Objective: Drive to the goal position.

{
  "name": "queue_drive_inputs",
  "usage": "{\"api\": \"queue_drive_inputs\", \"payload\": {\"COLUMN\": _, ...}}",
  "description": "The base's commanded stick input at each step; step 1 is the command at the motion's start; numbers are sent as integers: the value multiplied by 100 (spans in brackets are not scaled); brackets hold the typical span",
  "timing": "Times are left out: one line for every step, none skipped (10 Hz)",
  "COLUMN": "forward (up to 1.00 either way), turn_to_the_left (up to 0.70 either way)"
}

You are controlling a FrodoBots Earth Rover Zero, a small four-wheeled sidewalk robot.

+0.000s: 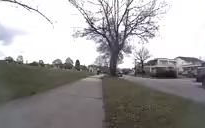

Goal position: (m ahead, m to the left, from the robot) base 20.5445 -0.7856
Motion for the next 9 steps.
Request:
{"api": "queue_drive_inputs", "payload": {"forward": 85, "turn_to_the_left": 0}}
{"api": "queue_drive_inputs", "payload": {"forward": 85, "turn_to_the_left": 0}}
{"api": "queue_drive_inputs", "payload": {"forward": 85, "turn_to_the_left": 0}}
{"api": "queue_drive_inputs", "payload": {"forward": 85, "turn_to_the_left": 0}}
{"api": "queue_drive_inputs", "payload": {"forward": 85, "turn_to_the_left": 0}}
{"api": "queue_drive_inputs", "payload": {"forward": 85, "turn_to_the_left": 0}}
{"api": "queue_drive_inputs", "payload": {"forward": 85, "turn_to_the_left": 0}}
{"api": "queue_drive_inputs", "payload": {"forward": 85, "turn_to_the_left": 6}}
{"api": "queue_drive_inputs", "payload": {"forward": 85, "turn_to_the_left": 30}}
